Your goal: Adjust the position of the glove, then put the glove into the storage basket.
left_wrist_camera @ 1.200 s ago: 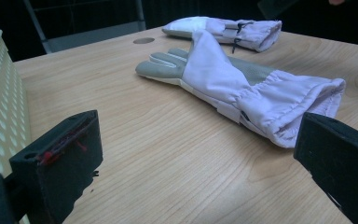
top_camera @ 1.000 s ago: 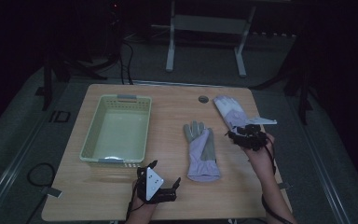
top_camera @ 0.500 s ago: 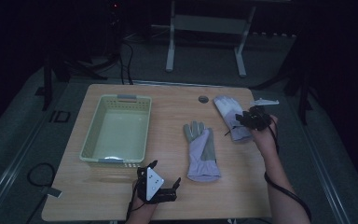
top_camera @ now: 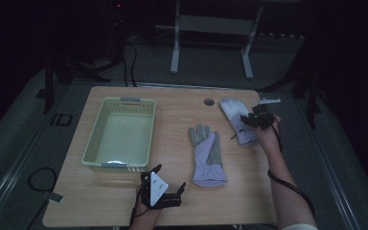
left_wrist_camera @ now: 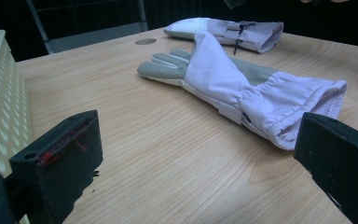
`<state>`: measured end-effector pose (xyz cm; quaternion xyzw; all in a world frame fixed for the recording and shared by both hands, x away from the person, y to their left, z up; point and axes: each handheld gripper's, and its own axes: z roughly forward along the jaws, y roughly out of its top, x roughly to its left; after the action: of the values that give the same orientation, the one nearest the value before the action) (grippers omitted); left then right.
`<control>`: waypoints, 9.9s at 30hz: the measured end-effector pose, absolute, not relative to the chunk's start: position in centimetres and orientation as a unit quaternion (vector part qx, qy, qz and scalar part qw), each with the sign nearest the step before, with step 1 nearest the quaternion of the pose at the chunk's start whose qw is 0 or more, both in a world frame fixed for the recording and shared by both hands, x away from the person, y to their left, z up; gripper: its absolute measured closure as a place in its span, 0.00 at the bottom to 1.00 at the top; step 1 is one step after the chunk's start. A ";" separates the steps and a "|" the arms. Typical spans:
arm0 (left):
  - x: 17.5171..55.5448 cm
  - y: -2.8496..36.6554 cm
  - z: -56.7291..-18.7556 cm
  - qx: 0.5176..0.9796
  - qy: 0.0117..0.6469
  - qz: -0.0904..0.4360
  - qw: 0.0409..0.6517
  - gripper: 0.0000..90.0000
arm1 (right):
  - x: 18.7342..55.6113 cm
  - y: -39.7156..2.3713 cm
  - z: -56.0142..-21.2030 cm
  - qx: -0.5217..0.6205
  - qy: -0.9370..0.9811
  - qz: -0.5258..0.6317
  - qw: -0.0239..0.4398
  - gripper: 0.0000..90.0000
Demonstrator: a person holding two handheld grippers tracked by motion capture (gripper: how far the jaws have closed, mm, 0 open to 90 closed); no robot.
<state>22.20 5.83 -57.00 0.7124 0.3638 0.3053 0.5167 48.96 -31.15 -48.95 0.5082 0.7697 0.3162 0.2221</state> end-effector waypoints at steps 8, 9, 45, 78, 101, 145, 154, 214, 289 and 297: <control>22.2 5.9 -57.0 0.712 0.364 0.302 0.519 0.01 | 50.9 -30.4 -50.0 0.519 0.773 0.289 0.223 0.55; 22.2 5.9 -57.0 0.712 0.363 0.304 0.519 0.01 | 51.4 -30.1 -50.5 0.516 0.779 0.271 0.229 0.55; 22.1 5.3 -57.0 0.725 0.349 0.314 0.503 0.01 | 42.7 -30.7 -46.1 0.597 0.694 0.329 0.232 0.88; 22.2 5.7 -57.0 0.719 0.355 0.294 0.520 0.01 | 35.6 -31.9 -51.8 0.636 0.693 0.282 0.191 0.83; 22.3 5.9 -57.0 0.718 0.355 0.284 0.528 0.01 | 36.1 -34.9 -48.9 0.487 0.791 0.331 0.166 0.58; 22.3 5.8 -57.0 0.717 0.357 0.287 0.526 0.01 | 35.3 -35.5 -47.3 0.509 0.782 0.337 0.127 0.90; 22.3 5.8 -57.0 0.717 0.357 0.287 0.526 0.01 | 34.2 -32.5 -42.8 0.486 0.784 0.358 0.144 0.90; 22.5 5.6 -56.9 0.730 0.349 0.278 0.518 0.01 | 34.3 -21.4 -48.6 0.406 0.824 0.382 0.103 0.18; 30.8 -0.2 -52.6 0.845 0.365 -0.002 0.390 0.84 | 35.0 -23.0 -50.3 0.474 0.794 0.376 0.055 0.87; 30.8 0.3 -50.1 0.847 0.349 0.004 0.400 0.84 | 34.3 -22.7 -47.6 0.461 0.792 0.392 0.081 0.87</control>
<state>30.82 0.34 -50.15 0.8472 0.3492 0.0037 0.4004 34.26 -22.67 -47.60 0.4612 0.7921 0.3915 0.0808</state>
